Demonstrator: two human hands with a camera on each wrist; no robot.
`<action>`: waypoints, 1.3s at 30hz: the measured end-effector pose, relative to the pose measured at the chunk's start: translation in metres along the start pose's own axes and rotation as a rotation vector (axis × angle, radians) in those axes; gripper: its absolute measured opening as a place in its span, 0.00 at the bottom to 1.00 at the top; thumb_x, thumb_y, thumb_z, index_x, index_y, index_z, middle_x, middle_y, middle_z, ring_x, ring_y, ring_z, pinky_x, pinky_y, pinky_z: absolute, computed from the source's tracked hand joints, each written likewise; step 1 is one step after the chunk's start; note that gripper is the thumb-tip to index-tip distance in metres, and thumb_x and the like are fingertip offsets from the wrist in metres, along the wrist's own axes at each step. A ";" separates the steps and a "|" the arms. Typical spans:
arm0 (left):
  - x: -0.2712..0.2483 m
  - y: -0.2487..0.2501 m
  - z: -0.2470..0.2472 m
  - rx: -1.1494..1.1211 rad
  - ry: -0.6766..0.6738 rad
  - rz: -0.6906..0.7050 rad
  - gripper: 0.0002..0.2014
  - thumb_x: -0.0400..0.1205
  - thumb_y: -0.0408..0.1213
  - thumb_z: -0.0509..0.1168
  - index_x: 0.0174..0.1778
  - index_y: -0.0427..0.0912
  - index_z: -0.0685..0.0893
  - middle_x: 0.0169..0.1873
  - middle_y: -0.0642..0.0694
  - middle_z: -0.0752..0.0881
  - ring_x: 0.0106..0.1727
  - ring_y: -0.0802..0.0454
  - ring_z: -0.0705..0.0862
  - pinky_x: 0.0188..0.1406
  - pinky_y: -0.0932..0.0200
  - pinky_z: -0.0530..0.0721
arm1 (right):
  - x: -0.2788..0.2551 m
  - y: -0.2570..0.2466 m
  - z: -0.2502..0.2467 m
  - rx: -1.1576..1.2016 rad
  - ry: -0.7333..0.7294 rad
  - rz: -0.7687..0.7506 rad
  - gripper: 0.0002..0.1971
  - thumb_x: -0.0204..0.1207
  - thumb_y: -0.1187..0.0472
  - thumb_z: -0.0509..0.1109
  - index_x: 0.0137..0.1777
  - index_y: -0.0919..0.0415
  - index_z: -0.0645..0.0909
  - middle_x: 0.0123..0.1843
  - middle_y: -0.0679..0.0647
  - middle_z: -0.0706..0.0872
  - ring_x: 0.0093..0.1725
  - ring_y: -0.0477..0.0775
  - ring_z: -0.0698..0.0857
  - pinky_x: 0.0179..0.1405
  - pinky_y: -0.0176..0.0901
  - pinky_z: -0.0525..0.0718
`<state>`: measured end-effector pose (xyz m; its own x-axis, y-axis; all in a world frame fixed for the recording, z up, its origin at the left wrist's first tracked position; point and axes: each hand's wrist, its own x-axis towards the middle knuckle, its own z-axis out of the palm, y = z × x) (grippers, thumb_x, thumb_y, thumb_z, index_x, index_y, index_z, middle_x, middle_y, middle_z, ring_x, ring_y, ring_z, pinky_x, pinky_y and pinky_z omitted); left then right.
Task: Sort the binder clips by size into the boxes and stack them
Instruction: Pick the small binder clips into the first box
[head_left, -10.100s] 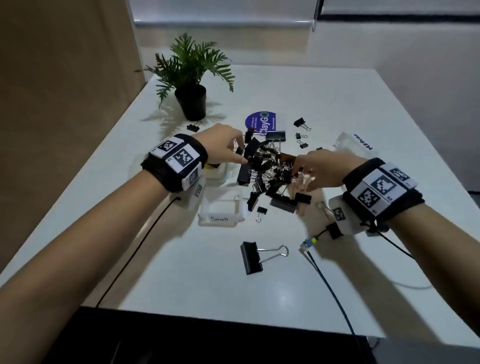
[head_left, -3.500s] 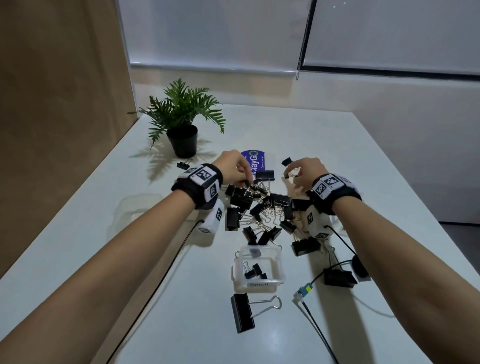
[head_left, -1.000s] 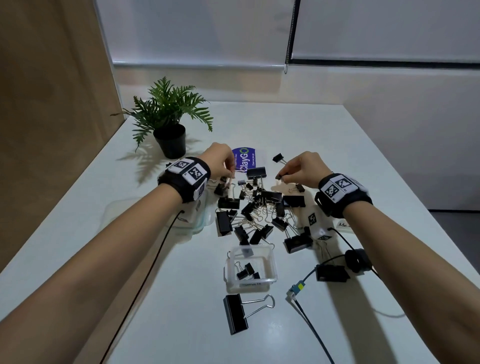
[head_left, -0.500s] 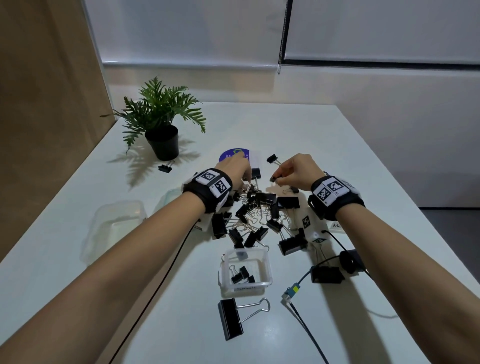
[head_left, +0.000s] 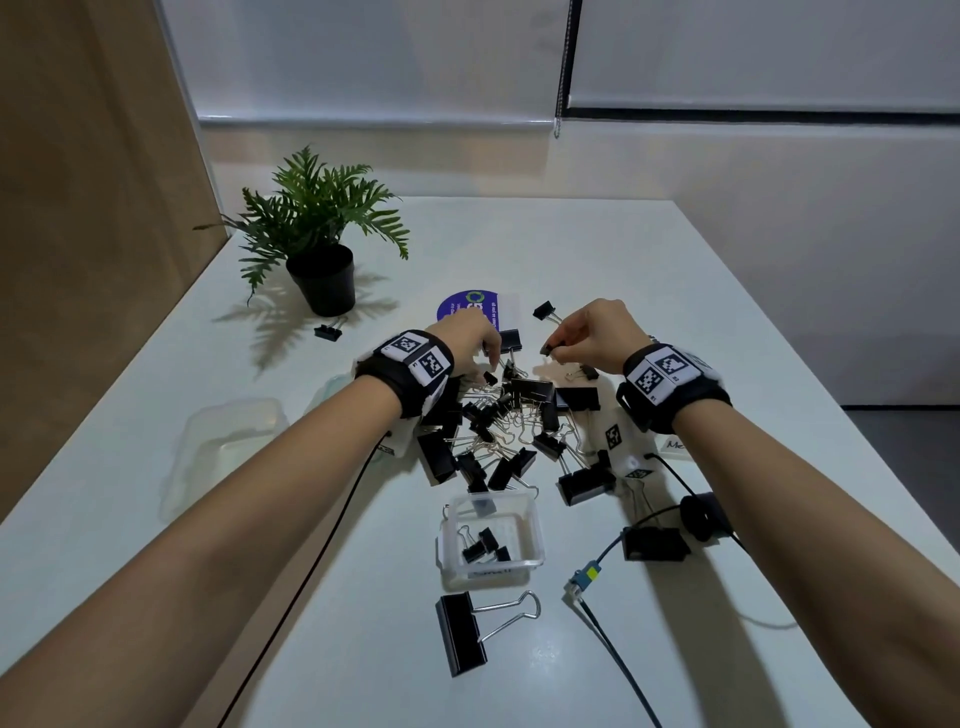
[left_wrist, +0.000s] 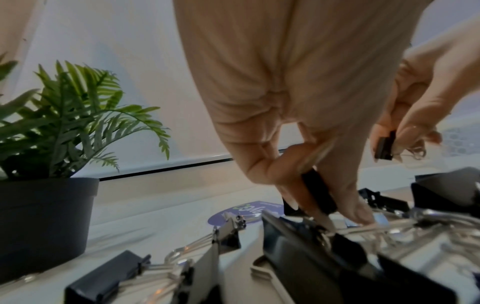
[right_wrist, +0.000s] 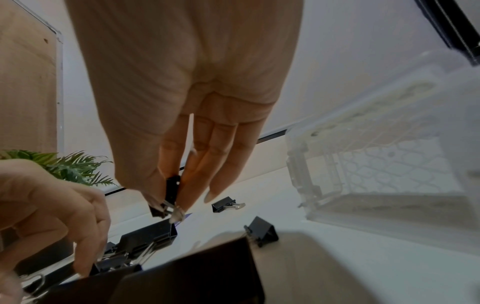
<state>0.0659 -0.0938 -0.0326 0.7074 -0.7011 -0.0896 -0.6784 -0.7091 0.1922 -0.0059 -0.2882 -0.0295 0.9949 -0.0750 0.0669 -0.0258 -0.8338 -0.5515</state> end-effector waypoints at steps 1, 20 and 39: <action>0.000 0.000 0.001 0.006 0.002 -0.003 0.12 0.72 0.36 0.78 0.50 0.43 0.89 0.52 0.46 0.80 0.59 0.47 0.79 0.44 0.60 0.71 | 0.000 0.000 0.000 -0.002 -0.001 0.000 0.07 0.66 0.66 0.77 0.42 0.54 0.92 0.31 0.49 0.88 0.35 0.45 0.85 0.39 0.37 0.85; -0.017 -0.010 -0.009 -0.147 0.045 0.031 0.05 0.72 0.27 0.75 0.41 0.33 0.87 0.42 0.41 0.89 0.39 0.52 0.81 0.32 0.71 0.75 | -0.051 -0.045 -0.021 0.106 -0.077 -0.134 0.06 0.68 0.65 0.79 0.44 0.58 0.92 0.37 0.53 0.92 0.37 0.51 0.90 0.39 0.39 0.88; -0.141 0.034 -0.003 -0.479 0.008 0.184 0.06 0.78 0.33 0.72 0.45 0.33 0.84 0.32 0.53 0.81 0.25 0.70 0.78 0.23 0.77 0.72 | -0.123 -0.087 0.008 0.007 -0.538 -0.197 0.07 0.70 0.66 0.78 0.45 0.64 0.84 0.35 0.52 0.92 0.35 0.43 0.91 0.40 0.35 0.86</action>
<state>-0.0564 -0.0190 -0.0109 0.5875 -0.8092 -0.0049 -0.6262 -0.4584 0.6307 -0.1248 -0.2020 0.0031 0.8904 0.3720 -0.2622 0.1643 -0.8000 -0.5771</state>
